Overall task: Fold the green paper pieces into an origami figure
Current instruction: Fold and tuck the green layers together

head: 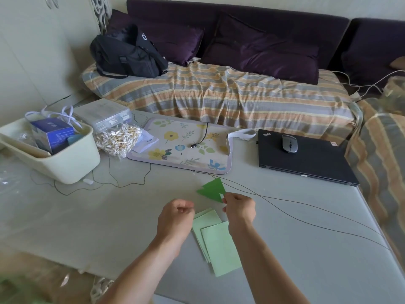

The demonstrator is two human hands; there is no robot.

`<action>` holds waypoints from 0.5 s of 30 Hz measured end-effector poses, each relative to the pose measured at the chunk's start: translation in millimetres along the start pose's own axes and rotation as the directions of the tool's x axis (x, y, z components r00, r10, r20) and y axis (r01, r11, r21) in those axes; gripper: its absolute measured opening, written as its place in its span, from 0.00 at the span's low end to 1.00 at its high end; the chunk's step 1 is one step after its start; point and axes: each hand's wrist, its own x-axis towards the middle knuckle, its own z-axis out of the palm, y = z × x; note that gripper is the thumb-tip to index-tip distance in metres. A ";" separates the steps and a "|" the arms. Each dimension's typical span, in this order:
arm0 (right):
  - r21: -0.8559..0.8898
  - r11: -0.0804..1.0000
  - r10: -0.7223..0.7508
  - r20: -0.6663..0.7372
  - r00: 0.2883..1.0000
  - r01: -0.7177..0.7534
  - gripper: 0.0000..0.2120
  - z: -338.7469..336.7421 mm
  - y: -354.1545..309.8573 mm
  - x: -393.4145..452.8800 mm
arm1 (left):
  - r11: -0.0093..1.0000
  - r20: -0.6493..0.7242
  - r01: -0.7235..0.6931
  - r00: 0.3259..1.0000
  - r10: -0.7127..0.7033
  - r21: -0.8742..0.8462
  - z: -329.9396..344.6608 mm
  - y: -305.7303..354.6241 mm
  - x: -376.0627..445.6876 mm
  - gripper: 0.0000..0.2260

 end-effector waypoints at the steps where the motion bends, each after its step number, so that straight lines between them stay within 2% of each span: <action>1: 0.009 1.000 0.002 -0.013 1.000 -0.002 0.11 0.5 0.4 1.1 | 1.000 0.007 0.003 1.000 -0.003 -0.009 -0.6 0.2 0.3 0.08; 6: -0.024 1.000 0.020 0.019 1.000 -0.019 0.11 -2.4 4.0 2.8 | 0.999 0.034 0.001 0.999 0.000 -0.038 0.8 1.8 1.3 0.09; 12: -0.168 0.983 -0.059 0.110 0.992 0.077 0.08 -16.7 5.2 1.1 | 1.000 0.049 0.001 0.999 0.000 -0.010 2.5 1.2 -1.2 0.10; 15: -0.212 0.969 -0.089 0.180 0.980 0.127 0.13 -27.7 6.2 0.6 | 1.000 0.050 -0.010 0.999 0.010 0.007 2.7 0.0 -1.9 0.10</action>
